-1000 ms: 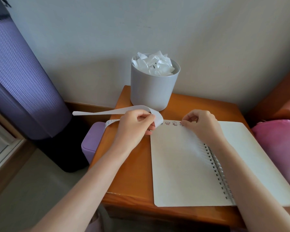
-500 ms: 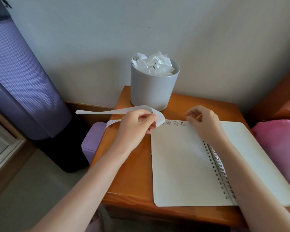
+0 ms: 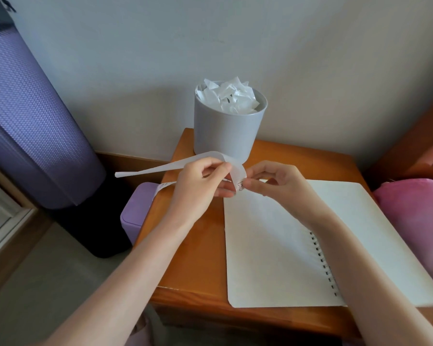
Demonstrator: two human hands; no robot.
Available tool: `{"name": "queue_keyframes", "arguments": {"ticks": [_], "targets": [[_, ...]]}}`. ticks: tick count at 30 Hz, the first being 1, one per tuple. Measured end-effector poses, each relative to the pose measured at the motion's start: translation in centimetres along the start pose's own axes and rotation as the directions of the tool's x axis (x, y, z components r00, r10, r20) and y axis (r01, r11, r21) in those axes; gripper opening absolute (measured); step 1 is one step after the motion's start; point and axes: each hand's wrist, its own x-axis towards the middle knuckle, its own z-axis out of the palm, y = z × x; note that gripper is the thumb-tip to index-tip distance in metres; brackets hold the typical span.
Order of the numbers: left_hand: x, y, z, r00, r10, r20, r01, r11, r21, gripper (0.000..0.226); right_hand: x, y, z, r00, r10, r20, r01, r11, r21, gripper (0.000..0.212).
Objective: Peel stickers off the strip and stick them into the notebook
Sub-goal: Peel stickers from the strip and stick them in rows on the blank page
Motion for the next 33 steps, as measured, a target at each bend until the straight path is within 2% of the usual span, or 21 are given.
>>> {"name": "queue_keyframes", "arguments": {"ticks": [4, 11, 16, 20, 23, 33], "targets": [[0.1, -0.12, 0.02, 1.0, -0.003, -0.002, 0.003, 1.0, -0.027, 0.01, 0.04, 0.26, 0.03, 0.999, -0.004, -0.053, 0.003, 1.0, -0.019, 0.008], [0.23, -0.35, 0.09, 1.0, 0.005, -0.012, -0.005, 1.0, -0.026, 0.006, -0.02, 0.13, 0.44, 0.992, -0.081, -0.092, 0.089, 0.991, 0.095, 0.019], [0.27, -0.47, 0.21, 0.998, -0.027, 0.06, 0.027, 1.0, -0.005, 0.018, -0.06, 0.33, 0.43, 0.988, -0.074, -0.133, 0.078, 0.997, 0.026, 0.008], [-0.07, -0.31, 0.25, 0.993, 0.032, 0.111, -0.038, 0.998, 0.055, 0.013, -0.06, 0.42, 0.44, 0.986, -0.073, -0.147, 0.071, 0.997, -0.016, 0.008], [0.05, -0.54, 0.17, 0.994, 0.03, 0.101, -0.038, 0.996, 0.077, 0.003, -0.07, 0.39, 0.51, 0.985, -0.081, -0.151, 0.075, 0.996, -0.041, 0.007], [-0.18, -0.68, 0.24, 0.997, 0.014, 0.081, -0.022, 0.995, 0.101, 0.004, 0.0, 0.45, 0.63, 0.99, -0.081, -0.111, 0.063, 0.986, -0.156, 0.004]]}}
